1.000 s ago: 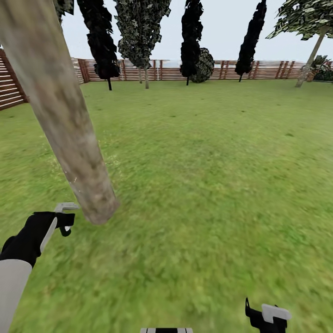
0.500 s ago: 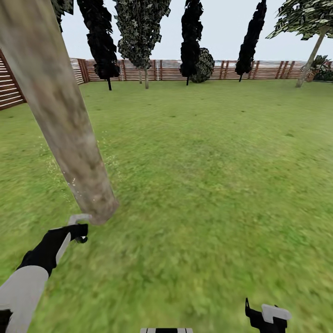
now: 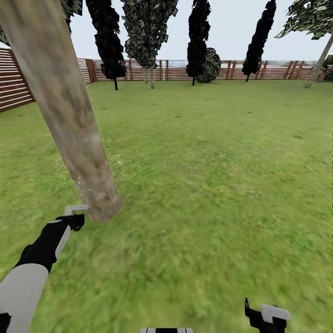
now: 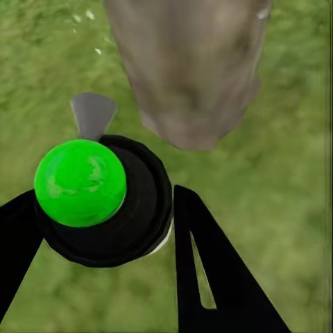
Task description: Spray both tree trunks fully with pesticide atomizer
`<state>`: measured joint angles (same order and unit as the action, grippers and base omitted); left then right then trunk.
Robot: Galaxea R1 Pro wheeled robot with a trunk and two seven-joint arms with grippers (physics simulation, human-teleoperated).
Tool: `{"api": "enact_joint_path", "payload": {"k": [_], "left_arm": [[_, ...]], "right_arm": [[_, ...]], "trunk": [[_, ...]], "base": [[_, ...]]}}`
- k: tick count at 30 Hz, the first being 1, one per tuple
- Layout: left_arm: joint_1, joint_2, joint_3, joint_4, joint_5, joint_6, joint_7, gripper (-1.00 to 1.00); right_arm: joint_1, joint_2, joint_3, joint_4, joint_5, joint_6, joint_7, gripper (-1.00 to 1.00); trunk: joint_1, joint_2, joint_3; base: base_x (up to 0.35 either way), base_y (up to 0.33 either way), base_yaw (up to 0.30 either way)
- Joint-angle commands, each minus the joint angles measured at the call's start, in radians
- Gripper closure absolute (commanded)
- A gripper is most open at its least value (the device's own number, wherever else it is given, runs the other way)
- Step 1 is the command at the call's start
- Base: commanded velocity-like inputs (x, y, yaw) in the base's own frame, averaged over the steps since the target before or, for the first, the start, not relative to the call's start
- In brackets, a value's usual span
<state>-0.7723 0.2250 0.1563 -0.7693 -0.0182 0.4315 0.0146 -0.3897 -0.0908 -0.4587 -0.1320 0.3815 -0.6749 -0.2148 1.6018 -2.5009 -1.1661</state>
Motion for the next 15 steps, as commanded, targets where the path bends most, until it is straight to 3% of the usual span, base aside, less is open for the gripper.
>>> {"api": "enact_joint_path", "payload": {"k": [1, 8, 11, 13, 15], "left_arm": [[0.000, -0.001, 0.000, -0.003, -0.001, 0.001, 0.001, 1.00], [0.001, -0.001, 0.002, -0.005, -0.002, 0.001, 0.004, 1.00], [0.001, -0.004, 0.001, -0.005, 0.001, 0.001, 0.035, 1.00], [0.001, -0.026, 0.000, -0.006, 0.001, 0.001, 0.055, 1.00], [0.001, -0.033, 0.000, -0.005, 0.001, 0.001, 0.058, 1.00]], "right_arm": [[0.000, 0.000, 0.000, 0.000, 0.000, 0.000, 0.000, -1.00], [0.000, 0.000, 0.000, 0.000, 0.000, 0.000, 0.000, -1.00], [0.000, 0.000, 0.000, 0.000, 0.000, 0.000, 0.000, -1.00], [0.000, 0.000, 0.000, 0.000, -0.001, 0.000, 0.000, -1.00], [0.000, 0.000, 0.000, 0.000, -0.001, 0.000, -0.001, -1.00]], "trunk": [[0.000, 0.000, 0.000], [0.000, 0.000, 0.000], [0.000, 0.000, 0.000], [0.000, 0.000, 0.000], [0.000, 0.000, 0.000]], "base": [[-0.006, -0.253, 0.035], [-0.157, -0.240, 0.235], [-0.242, -0.211, 0.277], [-0.143, -0.236, 0.193], [-0.033, -0.266, 0.048]]}}
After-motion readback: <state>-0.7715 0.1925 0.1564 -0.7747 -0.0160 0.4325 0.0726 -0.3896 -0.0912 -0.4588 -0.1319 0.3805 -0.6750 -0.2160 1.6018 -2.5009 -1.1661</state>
